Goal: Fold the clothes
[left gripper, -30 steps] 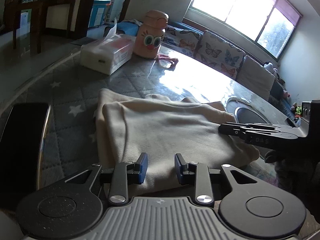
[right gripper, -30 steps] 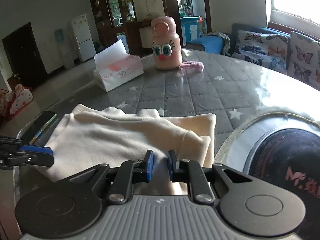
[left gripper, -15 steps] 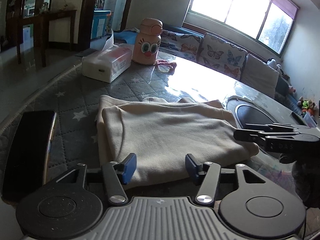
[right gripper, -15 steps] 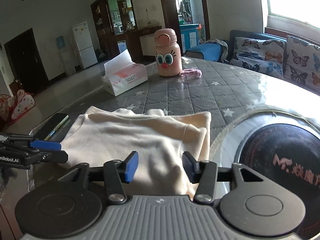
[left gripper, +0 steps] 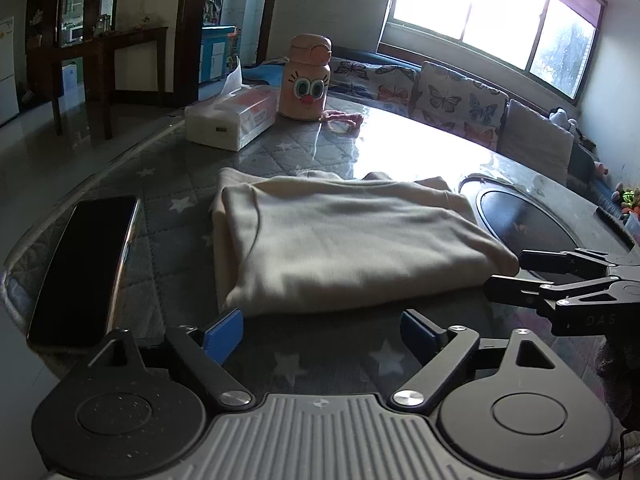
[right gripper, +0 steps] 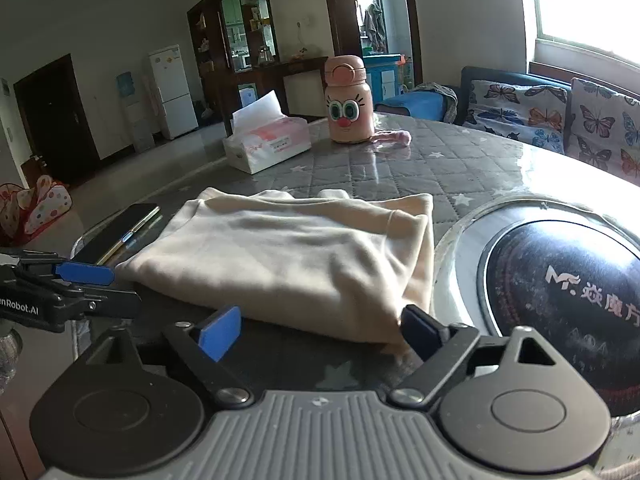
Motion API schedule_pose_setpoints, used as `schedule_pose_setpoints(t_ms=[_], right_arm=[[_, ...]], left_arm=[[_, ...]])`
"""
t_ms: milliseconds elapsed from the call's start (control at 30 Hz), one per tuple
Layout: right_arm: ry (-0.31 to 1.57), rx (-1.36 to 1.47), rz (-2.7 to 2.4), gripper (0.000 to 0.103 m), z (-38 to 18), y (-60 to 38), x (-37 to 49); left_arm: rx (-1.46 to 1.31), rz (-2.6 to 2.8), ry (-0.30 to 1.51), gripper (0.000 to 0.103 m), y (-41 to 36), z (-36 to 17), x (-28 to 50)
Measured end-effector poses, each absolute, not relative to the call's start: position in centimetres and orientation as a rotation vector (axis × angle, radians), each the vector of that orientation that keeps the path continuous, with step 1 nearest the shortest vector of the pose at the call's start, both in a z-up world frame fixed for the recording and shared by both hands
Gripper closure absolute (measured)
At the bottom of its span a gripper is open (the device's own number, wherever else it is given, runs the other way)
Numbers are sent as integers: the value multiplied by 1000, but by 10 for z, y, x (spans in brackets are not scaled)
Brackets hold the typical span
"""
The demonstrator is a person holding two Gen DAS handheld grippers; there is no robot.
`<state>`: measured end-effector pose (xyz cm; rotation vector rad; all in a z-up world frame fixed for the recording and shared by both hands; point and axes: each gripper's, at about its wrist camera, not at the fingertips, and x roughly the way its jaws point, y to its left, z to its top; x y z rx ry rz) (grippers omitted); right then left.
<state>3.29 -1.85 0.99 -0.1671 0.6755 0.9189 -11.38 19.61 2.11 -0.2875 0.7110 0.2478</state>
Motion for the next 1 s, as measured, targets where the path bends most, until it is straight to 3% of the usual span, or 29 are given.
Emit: schedule_pose_setpoints(t_ms=[133, 233, 1000], right_arm=[[673, -162, 920, 3, 8, -21, 24], [662, -171, 916, 0, 7, -21, 18], [677, -222, 859, 0, -6, -28, -6]], left_arm=[[-283, 262, 689, 0, 192, 22, -122], [-281, 265, 686, 0, 189, 22, -125], [-214, 341, 721, 0, 166, 13, -140]])
